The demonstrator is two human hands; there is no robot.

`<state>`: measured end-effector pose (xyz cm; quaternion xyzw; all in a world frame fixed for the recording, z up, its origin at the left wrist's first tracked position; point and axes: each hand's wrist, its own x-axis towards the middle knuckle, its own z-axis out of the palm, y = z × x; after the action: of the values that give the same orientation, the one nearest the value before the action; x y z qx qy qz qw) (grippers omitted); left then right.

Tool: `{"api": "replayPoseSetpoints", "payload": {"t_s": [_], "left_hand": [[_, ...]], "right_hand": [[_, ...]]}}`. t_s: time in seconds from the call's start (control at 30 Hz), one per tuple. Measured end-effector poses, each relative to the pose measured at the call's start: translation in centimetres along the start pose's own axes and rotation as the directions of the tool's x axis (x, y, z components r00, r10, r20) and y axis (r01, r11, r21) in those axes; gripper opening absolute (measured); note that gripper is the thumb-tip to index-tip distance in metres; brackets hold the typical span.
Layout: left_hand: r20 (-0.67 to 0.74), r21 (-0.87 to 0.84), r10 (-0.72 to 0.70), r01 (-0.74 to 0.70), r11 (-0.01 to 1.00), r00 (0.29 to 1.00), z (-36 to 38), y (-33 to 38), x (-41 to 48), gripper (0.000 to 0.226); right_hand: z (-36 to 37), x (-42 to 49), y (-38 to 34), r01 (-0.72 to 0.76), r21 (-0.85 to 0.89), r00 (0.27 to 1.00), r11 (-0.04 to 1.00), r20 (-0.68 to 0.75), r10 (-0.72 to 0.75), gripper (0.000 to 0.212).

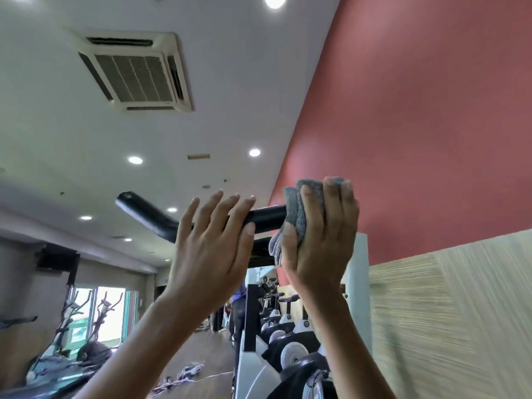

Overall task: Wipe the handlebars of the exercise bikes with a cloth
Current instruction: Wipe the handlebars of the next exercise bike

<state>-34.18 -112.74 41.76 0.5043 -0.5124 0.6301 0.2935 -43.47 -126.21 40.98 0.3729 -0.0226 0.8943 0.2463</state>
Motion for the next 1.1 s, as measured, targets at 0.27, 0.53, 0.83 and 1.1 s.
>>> {"api": "replayPoseSetpoints", "payload": {"t_s": [0.27, 0.53, 0.83, 1.1], "left_hand": [[-0.134, 0.009, -0.009, 0.01, 1.0, 0.991, 0.8, 0.7, -0.1, 0.047], [-0.192, -0.029, 0.037, -0.043, 0.999, 0.981, 1.1, 0.5, 0.1, 0.048], [-0.228, -0.025, 0.054, -0.061, 0.998, 0.972, 1.5, -0.1, 0.1, 0.044], [-0.214, -0.01, 0.027, -0.029, 1.0, 0.976, 1.3, 0.4, -0.1, 0.041]], "right_hand": [[0.7, -0.7, 0.4, -0.351, 0.356, 0.911, 0.866, -0.084, 0.404, 0.047], [2.7, -1.4, 0.8, -0.547, 0.595, 0.684, 0.589, -0.09, 0.724, 0.05], [3.8, -2.3, 1.1, -0.544, 0.653, 0.639, 0.527, -0.084, 0.764, 0.053], [4.3, -1.5, 1.6, -0.47, 0.594, 0.682, 0.653, -0.225, 0.696, 0.05]]}}
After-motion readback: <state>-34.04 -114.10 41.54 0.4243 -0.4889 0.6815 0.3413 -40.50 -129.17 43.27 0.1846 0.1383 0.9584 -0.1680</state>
